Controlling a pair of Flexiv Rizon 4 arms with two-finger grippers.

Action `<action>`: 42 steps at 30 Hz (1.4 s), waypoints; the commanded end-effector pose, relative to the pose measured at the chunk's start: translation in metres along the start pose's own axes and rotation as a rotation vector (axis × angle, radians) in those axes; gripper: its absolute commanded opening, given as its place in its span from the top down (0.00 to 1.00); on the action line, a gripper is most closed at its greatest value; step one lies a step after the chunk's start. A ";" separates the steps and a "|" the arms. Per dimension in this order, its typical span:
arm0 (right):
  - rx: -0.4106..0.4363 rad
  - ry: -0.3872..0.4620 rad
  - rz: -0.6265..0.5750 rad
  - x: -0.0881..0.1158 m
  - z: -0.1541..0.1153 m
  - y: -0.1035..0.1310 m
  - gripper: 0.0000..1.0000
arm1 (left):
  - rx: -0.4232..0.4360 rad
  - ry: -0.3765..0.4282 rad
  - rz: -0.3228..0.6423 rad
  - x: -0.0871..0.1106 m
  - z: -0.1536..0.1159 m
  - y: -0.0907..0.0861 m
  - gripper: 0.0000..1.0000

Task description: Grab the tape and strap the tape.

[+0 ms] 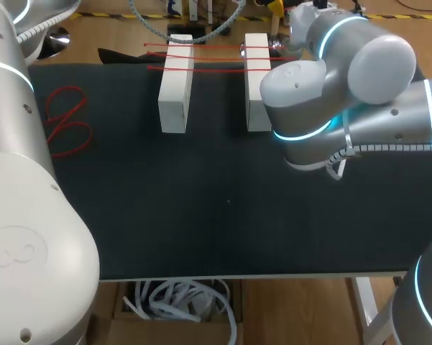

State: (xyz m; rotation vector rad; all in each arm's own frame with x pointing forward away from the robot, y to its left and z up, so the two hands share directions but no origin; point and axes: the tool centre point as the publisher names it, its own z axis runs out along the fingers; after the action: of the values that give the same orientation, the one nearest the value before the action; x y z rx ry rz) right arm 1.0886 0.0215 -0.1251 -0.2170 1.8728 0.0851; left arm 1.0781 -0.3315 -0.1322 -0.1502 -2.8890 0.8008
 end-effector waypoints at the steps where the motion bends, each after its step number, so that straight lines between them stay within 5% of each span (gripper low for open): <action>1: -0.011 0.015 -0.004 -0.003 -0.003 -0.002 1.00 | -0.004 0.002 -0.001 0.000 -0.001 -0.001 1.00; 42: -0.105 0.038 0.012 0.001 -0.003 0.013 1.00 | -0.004 0.002 -0.001 0.000 -0.001 -0.001 1.00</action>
State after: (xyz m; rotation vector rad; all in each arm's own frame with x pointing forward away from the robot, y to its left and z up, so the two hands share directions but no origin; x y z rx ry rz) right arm 1.0841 0.0358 -0.1298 -0.2714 1.8975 0.1845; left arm 1.0781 -0.3315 -0.1322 -0.1501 -2.8888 0.8006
